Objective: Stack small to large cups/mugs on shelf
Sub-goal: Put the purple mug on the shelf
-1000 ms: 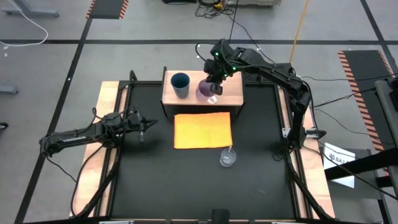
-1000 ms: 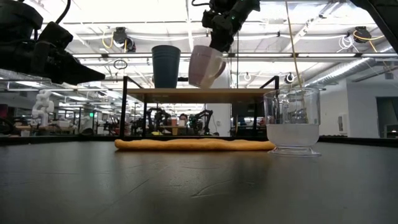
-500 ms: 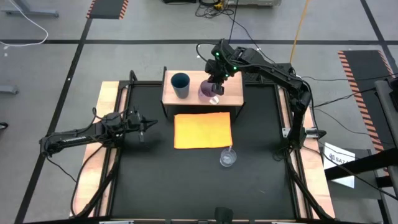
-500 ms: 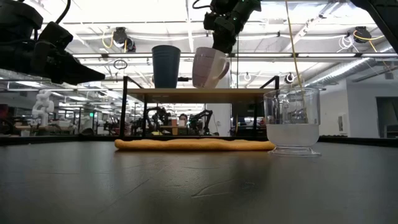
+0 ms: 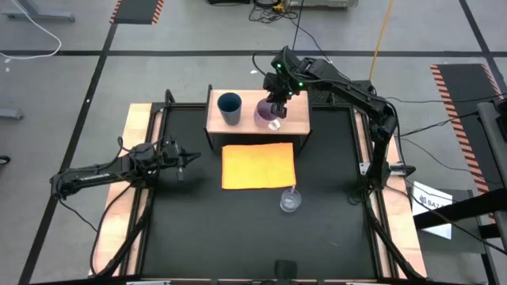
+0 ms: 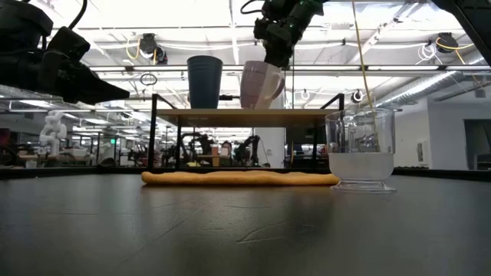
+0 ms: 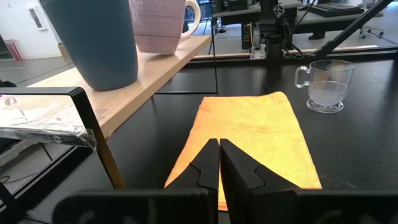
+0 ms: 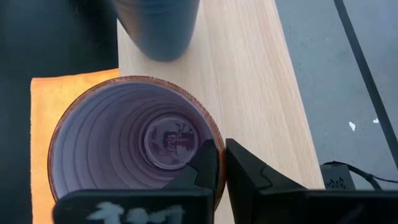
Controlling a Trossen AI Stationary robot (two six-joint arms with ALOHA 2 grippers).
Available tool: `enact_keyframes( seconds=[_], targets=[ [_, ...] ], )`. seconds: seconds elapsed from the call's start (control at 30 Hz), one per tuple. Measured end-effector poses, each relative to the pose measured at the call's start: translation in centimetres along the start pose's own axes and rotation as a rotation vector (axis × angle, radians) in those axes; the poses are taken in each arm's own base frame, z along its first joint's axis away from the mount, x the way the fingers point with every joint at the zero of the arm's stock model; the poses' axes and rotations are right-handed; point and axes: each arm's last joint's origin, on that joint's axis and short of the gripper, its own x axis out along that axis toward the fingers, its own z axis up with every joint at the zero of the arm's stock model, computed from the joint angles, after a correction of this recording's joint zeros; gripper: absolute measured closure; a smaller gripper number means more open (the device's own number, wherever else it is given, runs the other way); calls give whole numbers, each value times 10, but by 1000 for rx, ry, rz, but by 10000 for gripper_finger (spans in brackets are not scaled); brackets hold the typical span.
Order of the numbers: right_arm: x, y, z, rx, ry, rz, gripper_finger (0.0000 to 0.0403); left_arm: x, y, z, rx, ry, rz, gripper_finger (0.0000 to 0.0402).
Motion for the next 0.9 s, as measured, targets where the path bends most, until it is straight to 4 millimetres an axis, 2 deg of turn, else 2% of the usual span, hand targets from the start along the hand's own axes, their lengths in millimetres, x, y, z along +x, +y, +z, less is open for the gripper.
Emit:
enact_keyframes(
  seconds=[0.47,0.9],
  targets=[
    [0,-4,-6,65,47,8,394,0,0,1,0,-12,2,385],
    [0,12,1,-14,44,32,394,0,0,1,-22,-16,3,385]
  ],
)
